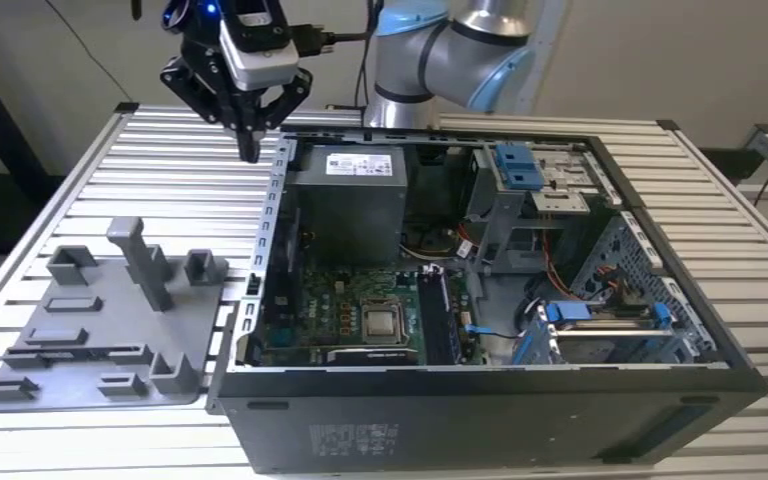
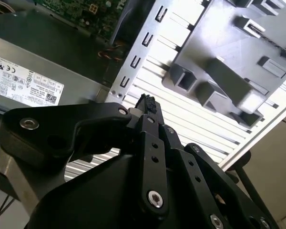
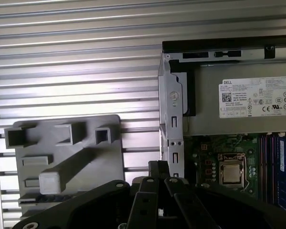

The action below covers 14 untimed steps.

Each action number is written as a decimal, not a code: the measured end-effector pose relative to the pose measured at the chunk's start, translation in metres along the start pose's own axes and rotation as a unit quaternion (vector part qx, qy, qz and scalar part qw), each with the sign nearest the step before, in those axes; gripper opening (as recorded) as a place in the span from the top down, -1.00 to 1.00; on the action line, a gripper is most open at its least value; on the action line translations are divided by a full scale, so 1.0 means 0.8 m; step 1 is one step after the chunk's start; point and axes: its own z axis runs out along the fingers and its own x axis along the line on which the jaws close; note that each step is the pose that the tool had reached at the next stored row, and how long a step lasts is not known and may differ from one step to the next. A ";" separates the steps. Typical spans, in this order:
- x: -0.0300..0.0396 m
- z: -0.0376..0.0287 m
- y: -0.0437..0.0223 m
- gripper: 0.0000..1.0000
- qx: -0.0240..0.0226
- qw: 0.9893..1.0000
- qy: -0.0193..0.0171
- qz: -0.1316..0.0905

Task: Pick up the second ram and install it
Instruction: 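Reach for the second ram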

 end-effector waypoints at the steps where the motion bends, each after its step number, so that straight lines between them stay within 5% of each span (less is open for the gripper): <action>1: 0.0009 0.0002 -0.0001 0.79 0.000 1.000 0.000 0.000; 14: 0.0463 0.0022 -0.0033 0.79 0.000 1.000 0.001 0.000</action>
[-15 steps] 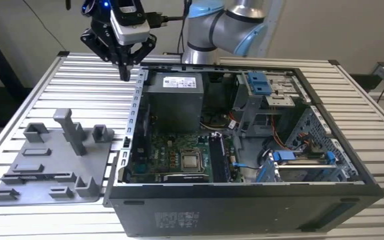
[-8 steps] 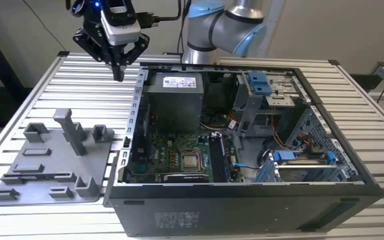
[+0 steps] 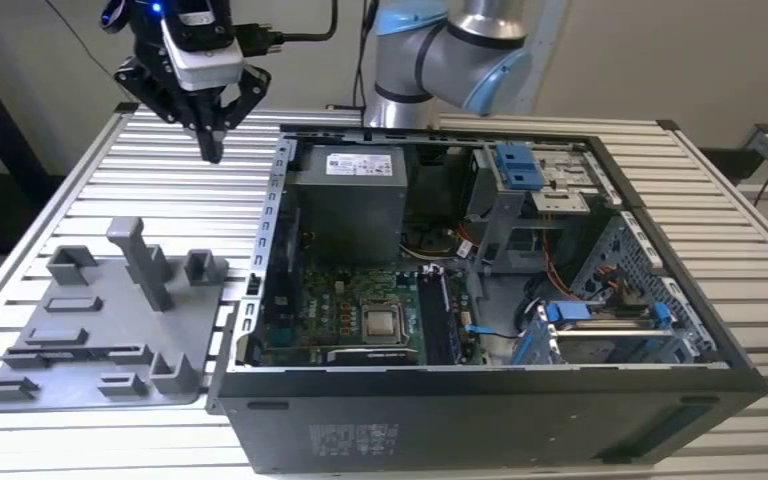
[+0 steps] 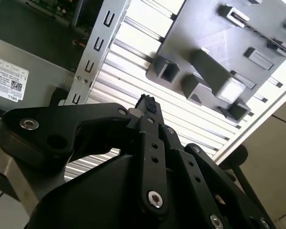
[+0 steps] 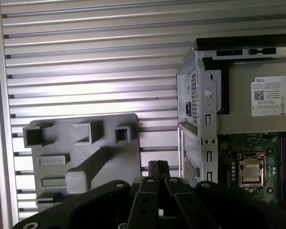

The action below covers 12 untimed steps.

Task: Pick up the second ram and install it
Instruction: 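Reach for the second ram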

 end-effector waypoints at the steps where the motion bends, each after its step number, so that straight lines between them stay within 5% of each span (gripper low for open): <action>1: 0.0020 0.0002 -0.0001 0.79 0.000 1.000 0.000 0.000; 8: 0.0125 0.0023 -0.0010 0.79 0.000 1.000 0.001 0.000; 12: 0.0274 0.0030 -0.0021 0.79 0.000 1.000 0.001 0.000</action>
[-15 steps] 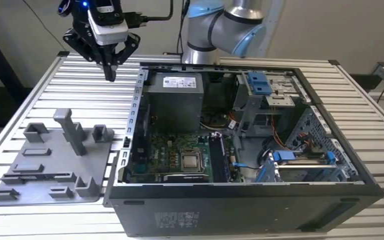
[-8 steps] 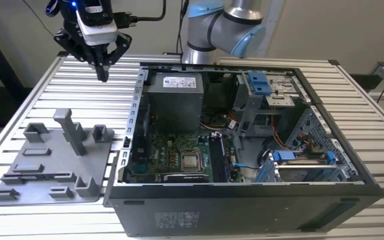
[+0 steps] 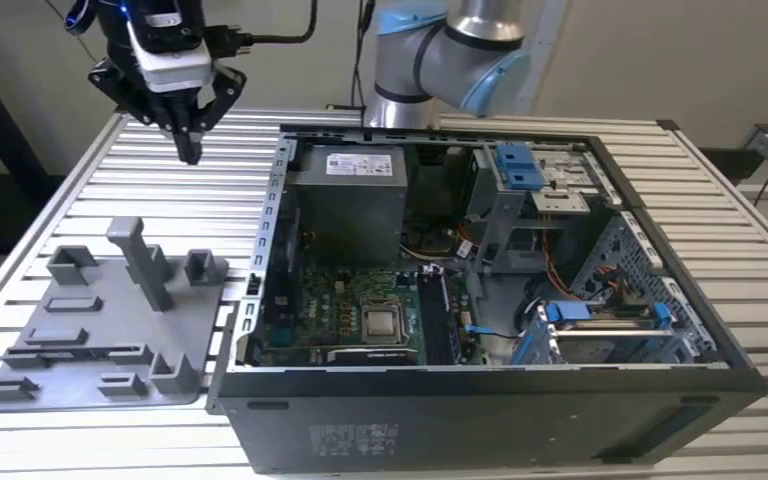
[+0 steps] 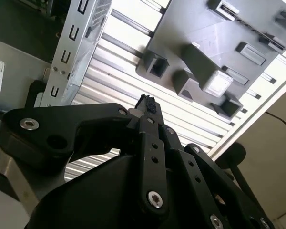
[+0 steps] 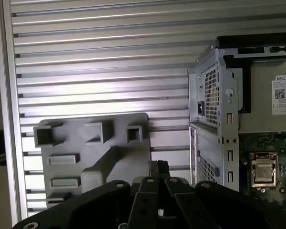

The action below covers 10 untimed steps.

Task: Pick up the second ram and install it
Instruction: 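Reach for the second ram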

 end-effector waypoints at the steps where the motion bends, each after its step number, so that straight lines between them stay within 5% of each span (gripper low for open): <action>1: 0.0048 0.0002 -0.0003 0.79 0.000 1.000 0.000 0.000; 10: 0.0558 0.0021 -0.0040 0.79 0.000 1.000 0.000 0.000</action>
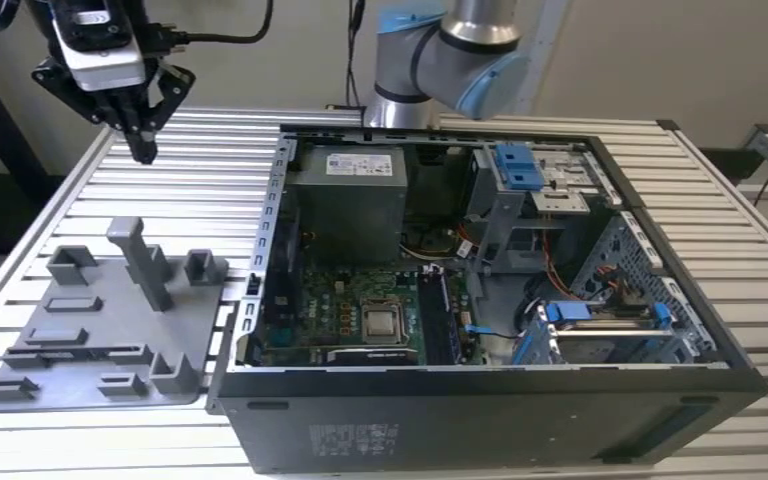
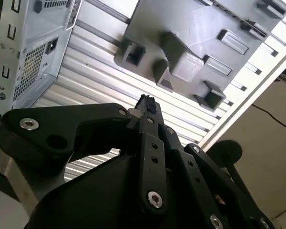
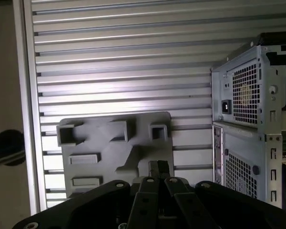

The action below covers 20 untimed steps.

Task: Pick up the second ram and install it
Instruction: 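Reach for the second ram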

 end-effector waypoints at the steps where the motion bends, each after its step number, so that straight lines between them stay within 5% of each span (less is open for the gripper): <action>1: 0.0054 0.0002 -0.0004 0.79 0.000 1.000 0.000 0.000; 16: 0.0871 0.0049 -0.0062 0.79 0.000 1.000 -0.003 0.000; 20: 0.1013 0.0064 -0.0073 0.79 0.000 1.000 -0.003 -0.001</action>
